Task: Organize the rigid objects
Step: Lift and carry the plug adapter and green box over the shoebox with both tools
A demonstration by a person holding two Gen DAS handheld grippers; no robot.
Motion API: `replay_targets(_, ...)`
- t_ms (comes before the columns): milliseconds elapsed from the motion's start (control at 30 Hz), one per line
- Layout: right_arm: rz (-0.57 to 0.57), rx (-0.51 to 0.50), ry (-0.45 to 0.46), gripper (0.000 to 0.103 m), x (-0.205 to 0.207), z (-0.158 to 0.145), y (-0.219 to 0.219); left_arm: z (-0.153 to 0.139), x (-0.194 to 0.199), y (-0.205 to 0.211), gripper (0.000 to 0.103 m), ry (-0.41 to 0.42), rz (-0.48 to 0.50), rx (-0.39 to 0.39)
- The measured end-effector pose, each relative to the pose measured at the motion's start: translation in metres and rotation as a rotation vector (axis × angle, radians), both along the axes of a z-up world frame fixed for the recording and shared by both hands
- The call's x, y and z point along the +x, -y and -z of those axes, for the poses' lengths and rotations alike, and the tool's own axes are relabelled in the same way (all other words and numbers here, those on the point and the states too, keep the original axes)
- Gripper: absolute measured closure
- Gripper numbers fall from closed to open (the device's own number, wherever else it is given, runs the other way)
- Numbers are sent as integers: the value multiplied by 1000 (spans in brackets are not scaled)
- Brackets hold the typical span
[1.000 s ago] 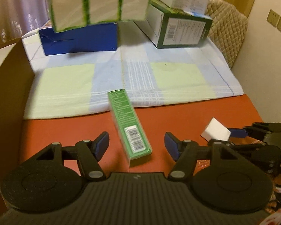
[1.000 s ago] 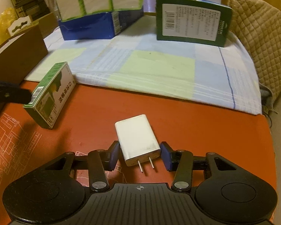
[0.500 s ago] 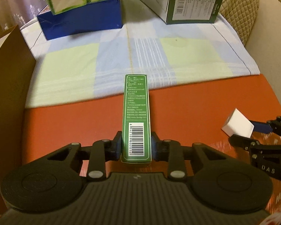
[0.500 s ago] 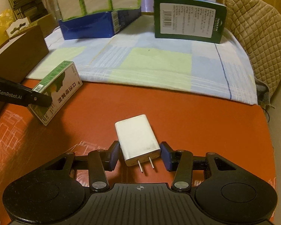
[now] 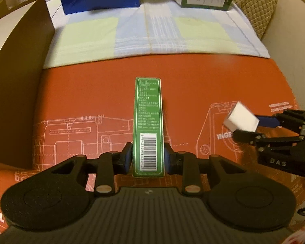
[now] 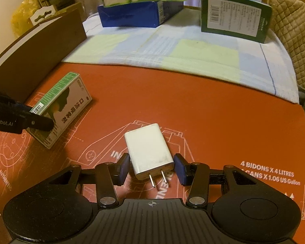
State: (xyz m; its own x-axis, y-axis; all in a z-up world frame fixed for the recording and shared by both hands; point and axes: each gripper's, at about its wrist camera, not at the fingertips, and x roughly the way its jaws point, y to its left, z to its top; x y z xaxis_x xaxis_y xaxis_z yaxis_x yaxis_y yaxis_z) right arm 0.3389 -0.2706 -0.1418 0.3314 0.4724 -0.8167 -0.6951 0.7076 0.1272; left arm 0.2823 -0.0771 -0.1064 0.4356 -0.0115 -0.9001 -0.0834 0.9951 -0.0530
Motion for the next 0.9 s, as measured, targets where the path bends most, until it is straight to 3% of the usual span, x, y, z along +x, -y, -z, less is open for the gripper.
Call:
replay_targets(100,2,-1,-11,58,2,-1,-1,-3,7,3,63,27,24,10)
replay_targets(200,-1,0,-20,55,6,-2,-4,0,19,5,62,28,38,30)
replay_targets(333,-18,-11,3,54,9,-5,-11,3,29,6,66,26,45,43)
replay_targets(433,-19,-20,12,53,12,-4,-15,6,32,6,77,20,49,58)
replay_targets(600,-35,-40,13,55,10,-1,-19,7,29,7,77,17,43,67)
replay_targets(700,-44,-52,21,64,5,-1,-20,7,25,8,77,15,47,67)
replay_targets(900,-52,-65,15,65,-3,-2,-23,6,15,5,77,16,48,65)
